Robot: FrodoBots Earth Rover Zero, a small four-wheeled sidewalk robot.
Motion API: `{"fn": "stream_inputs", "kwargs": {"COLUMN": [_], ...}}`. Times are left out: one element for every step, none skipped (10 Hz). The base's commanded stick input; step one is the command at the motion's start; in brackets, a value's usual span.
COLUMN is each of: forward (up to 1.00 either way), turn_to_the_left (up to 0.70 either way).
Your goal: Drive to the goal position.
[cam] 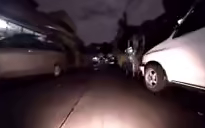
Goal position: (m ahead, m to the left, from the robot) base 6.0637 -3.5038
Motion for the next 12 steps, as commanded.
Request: {"fn": "stream_inputs", "kwargs": {"forward": [1.0, 1.0, 1.0, 1.0, 1.0, 1.0, 1.0, 1.0, 1.0, 1.0, 1.0, 1.0], "turn_to_the_left": [0.0, -0.15, -0.12, 0.0, 0.0, 0.0, 0.0, 0.0, 0.0, 0.0, 0.0, 0.0]}}
